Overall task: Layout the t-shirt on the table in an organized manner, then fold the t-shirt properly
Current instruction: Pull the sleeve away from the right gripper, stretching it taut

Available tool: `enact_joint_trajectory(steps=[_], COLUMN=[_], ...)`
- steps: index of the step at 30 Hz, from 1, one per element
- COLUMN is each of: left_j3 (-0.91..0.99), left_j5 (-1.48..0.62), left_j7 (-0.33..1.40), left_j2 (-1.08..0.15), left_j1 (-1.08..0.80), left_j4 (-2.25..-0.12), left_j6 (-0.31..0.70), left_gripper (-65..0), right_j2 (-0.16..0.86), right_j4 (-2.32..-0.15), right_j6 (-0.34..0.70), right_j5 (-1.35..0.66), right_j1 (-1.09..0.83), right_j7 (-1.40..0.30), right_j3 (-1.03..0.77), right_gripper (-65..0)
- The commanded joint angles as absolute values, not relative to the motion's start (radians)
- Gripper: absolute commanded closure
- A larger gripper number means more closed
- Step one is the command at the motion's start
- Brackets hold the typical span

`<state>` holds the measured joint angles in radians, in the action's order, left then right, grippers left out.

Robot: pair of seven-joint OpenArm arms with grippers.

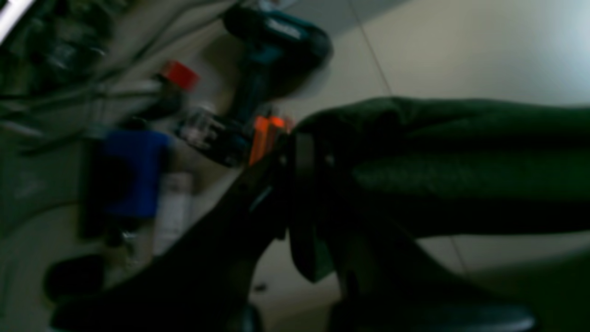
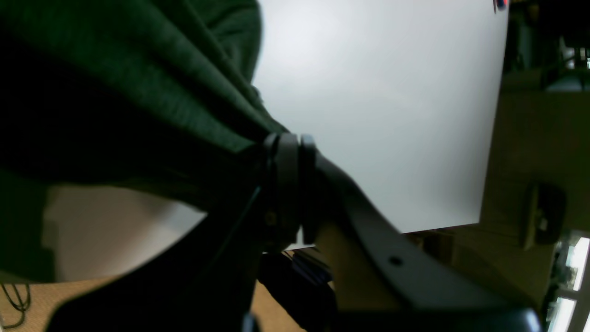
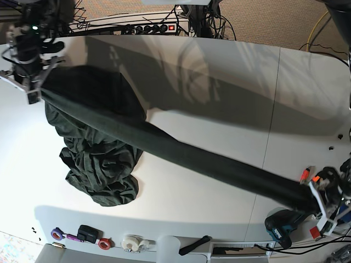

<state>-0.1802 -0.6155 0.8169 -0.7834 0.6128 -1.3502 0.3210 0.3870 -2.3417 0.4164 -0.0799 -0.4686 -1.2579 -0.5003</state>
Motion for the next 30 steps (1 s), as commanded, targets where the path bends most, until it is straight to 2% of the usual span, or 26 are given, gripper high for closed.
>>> enact_joint_trajectory(steps=[1, 9, 20, 26, 30], left_j3=[-0.140, -0.068, -0.068, -0.068, -0.068], left_j5=[-0.631, -0.724, -0.764, -0.763, -0.708], left_j7=[0.797, 0.874, 0.909, 0.822, 0.762], left_j2=[-0.804, -0.823, -0.811, -0.780, -0.732], left_j1=[0.625, 0.513, 0.395, 0.390, 0.416], left_j4=[-1.362, -1.362, -1.362, -1.362, -1.362], left_j6=[0.325, 0.414, 0.446, 0.409, 0.374], left_gripper=[0.0, 0.0, 0.0, 0.0, 0.0], right_j2=[0.402, 0.402, 0.377, 0.381, 0.403], right_j4=[-2.356, -2.356, -2.356, -2.168, -2.022], right_j6=[0.430, 0.521, 0.566, 0.560, 0.561], right_j5=[-0.086, -0.282, -0.450, -0.448, -0.448], right_j1=[-0.469, -0.469, -0.467, -0.426, -0.278], right_j7=[-1.253, -1.293, -1.303, -1.110, -1.102], right_j3=[-0.543, -0.739, -0.744, -0.715, -0.712], right_gripper=[0.0, 0.0, 0.0, 0.0, 0.0])
